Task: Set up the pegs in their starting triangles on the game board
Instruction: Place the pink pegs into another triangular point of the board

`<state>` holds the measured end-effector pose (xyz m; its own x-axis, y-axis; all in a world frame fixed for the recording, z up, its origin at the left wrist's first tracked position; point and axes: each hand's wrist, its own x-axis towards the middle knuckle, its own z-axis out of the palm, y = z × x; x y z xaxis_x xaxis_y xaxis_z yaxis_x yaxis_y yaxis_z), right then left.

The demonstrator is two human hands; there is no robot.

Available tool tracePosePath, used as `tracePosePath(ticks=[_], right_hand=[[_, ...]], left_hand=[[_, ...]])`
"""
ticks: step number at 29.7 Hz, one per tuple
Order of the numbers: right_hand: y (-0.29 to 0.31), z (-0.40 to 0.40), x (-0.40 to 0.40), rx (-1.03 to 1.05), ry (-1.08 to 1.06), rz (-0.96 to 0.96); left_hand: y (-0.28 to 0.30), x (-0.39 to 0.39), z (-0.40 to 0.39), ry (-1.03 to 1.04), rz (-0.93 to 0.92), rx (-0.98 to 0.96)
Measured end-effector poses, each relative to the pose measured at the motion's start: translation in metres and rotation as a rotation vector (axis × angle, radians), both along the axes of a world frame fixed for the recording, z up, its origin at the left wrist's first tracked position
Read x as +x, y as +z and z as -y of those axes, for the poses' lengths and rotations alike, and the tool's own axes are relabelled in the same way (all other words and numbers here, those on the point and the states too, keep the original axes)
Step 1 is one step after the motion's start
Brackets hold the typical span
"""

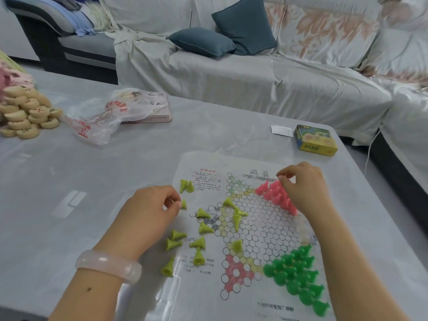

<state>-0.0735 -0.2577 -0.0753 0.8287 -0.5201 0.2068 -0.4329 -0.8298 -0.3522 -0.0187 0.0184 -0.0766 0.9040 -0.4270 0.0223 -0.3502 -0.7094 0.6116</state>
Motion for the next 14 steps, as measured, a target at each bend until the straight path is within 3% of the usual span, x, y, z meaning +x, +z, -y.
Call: tracePosePath(ticks=[14], right_hand=[[-0.006,-0.011,0.014,0.0,0.014,-0.077]], left_hand=[[0.0,-0.002,0.013,-0.028,0.011,0.017]])
